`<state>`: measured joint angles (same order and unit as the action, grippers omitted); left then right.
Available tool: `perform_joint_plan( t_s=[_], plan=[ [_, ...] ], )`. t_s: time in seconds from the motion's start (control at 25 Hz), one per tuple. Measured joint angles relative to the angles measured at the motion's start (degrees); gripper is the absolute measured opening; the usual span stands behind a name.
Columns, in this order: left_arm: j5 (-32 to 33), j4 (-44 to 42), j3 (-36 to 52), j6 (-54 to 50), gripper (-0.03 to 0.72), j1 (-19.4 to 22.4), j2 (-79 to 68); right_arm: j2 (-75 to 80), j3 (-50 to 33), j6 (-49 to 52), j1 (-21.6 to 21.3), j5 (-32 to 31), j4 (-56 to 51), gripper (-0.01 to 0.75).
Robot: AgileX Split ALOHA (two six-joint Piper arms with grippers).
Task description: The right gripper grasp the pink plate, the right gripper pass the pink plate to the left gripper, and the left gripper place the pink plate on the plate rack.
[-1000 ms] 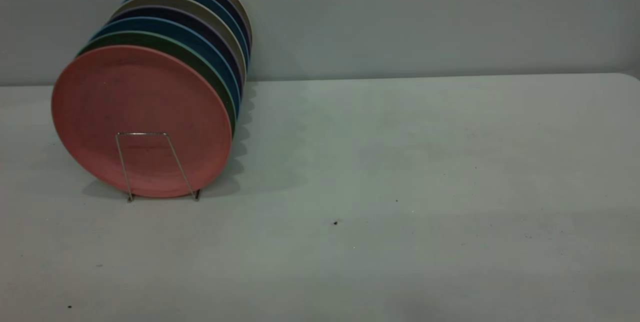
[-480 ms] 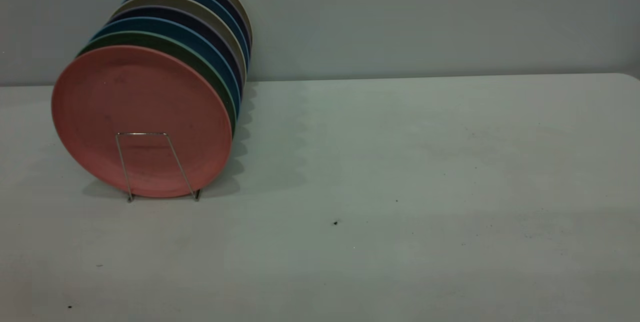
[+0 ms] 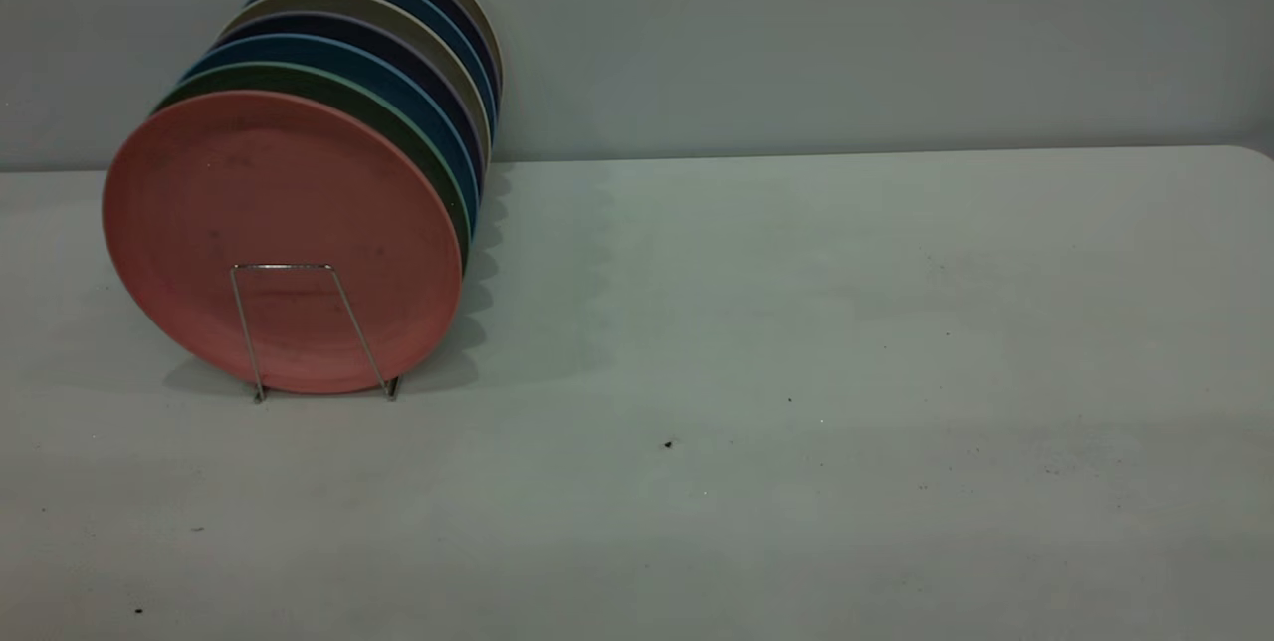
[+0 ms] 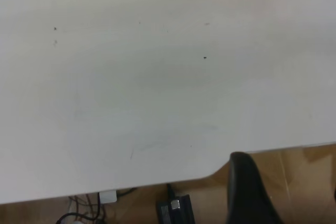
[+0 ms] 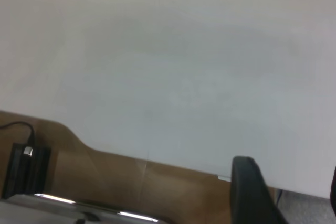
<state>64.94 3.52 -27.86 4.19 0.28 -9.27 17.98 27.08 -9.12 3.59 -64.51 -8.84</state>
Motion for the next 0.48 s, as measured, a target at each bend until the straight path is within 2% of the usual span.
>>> perform_joint_plan(
  t_s=[0.2, 0.48],
  plan=[
    [-0.17, 0.00, 0.00, -0.28, 0.431, -0.06, 0.19, -2.89, 0.00, 0.00, -0.04, 0.00, 0.00, 0.390],
    [-0.17, 0.00, 0.00, -0.28, 0.431, -0.06, 0.24, -18.31, 0.00, 0.00, -2.07, -0.51, 0.01, 0.390]
  ],
)
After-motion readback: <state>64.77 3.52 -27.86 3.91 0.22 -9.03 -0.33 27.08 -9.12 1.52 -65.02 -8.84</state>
